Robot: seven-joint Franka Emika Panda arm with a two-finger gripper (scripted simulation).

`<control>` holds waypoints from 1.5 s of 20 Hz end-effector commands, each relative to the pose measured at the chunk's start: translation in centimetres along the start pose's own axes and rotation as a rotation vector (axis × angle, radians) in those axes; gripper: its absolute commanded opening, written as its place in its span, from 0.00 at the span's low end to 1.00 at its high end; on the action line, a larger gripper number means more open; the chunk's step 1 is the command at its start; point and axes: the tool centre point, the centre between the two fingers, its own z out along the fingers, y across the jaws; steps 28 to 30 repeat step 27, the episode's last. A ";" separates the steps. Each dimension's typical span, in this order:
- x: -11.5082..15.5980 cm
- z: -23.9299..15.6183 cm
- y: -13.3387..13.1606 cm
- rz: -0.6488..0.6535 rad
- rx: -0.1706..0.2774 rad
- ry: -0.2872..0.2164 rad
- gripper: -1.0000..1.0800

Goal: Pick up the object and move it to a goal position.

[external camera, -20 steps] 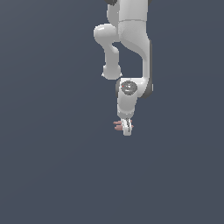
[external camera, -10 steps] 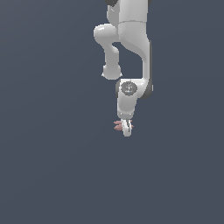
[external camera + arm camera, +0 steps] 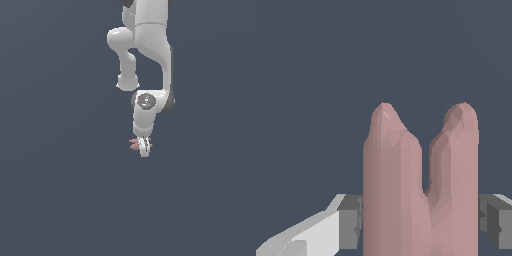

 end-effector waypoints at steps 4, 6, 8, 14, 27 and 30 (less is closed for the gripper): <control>1.4 -1.2 -1.9 0.000 0.000 0.002 0.00; 2.1 -1.8 -2.8 0.000 0.000 0.002 0.00; 2.8 -2.5 -3.9 0.000 0.000 0.002 0.00; 4.5 -4.0 -6.5 0.000 0.000 0.002 0.00; 5.2 -4.6 -7.7 0.000 0.000 0.000 0.00; 5.2 -4.6 -7.7 0.000 0.000 0.000 0.00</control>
